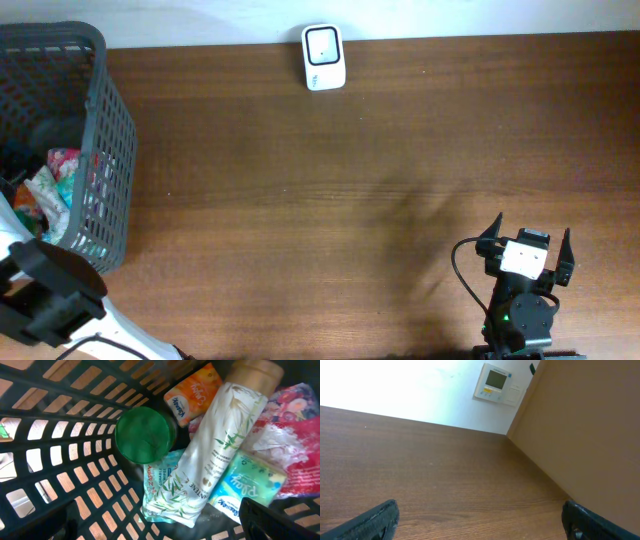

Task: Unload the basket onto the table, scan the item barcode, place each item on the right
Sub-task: 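Grasp the white-and-gold tube in the basket with the left gripper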

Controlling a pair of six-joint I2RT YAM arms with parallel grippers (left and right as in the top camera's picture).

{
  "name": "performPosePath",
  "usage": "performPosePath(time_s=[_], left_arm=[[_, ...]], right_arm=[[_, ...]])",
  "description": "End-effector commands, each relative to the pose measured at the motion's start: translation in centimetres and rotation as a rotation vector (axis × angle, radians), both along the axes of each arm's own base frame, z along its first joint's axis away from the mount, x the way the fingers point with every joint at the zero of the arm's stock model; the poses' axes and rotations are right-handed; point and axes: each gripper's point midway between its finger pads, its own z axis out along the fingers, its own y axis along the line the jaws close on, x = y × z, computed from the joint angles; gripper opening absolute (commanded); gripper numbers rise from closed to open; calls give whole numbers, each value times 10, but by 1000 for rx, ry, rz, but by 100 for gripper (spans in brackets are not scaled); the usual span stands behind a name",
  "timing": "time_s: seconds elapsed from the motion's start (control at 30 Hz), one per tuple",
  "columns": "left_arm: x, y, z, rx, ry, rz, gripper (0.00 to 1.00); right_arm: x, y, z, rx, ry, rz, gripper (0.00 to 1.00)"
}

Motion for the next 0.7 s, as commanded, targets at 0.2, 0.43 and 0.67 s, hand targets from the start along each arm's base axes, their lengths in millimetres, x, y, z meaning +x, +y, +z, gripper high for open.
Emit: performPosePath(time_s=[0.2, 0.43, 0.67], left_arm=[[8, 6, -30, -43, 34, 17, 65], [48, 0, -68, -151, -17, -191, 77], [54, 5, -108, -190, 28, -186, 58]], right_arm=[[-1, -3, -3, 0, 4, -18, 99], [-1, -3, -3, 0, 4, -19, 99], [-1, -3, -3, 0, 4, -19, 99]])
